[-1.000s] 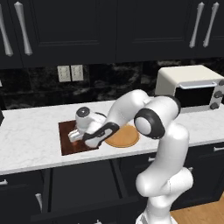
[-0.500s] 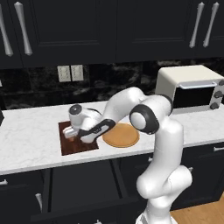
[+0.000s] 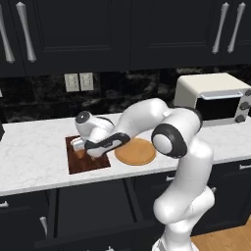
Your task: Pick up the knife from the drawer and place it on the cutting board. Then place the meat from the plate to the cutting board.
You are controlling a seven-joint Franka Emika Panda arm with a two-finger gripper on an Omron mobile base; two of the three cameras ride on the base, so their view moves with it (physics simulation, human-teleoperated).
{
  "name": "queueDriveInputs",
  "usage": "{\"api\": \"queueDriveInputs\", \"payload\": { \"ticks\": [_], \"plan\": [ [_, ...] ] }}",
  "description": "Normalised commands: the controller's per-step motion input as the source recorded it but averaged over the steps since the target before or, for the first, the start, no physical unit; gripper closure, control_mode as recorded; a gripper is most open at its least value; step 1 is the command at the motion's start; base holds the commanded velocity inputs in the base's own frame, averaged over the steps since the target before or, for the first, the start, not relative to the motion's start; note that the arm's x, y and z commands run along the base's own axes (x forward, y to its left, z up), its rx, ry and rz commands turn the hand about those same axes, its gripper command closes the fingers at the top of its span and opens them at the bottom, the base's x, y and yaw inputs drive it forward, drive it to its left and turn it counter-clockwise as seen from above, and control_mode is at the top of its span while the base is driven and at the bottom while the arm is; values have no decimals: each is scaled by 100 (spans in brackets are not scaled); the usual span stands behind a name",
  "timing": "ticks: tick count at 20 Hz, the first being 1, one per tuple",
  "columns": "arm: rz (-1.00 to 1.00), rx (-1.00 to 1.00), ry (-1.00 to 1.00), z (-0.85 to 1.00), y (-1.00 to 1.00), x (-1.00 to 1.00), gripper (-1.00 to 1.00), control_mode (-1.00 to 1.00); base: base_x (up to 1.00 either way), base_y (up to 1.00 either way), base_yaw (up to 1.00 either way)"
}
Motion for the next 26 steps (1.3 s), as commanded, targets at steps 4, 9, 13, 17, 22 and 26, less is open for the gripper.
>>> {"api": "queueDriveInputs", "payload": {
  "ticks": [4, 9, 13, 17, 22, 26],
  "plan": [
    [-7, 1, -10, 0, -63, -94, -100, -100, 0, 0, 0],
    [-4, 3, -23, 29, -45, -100, -100, -100, 0, 0, 0],
    [-1, 4, -35, 73, -23, -96, -100, -100, 0, 0, 0],
    [-1, 14, -25, 97, -24, -69, -100, -100, 0, 0, 0],
    [0, 18, -12, 89, -25, -36, -100, -100, 0, 0, 0],
    [0, 14, -7, 40, -11, -8, -100, -100, 0, 0, 0]
  ]
}}
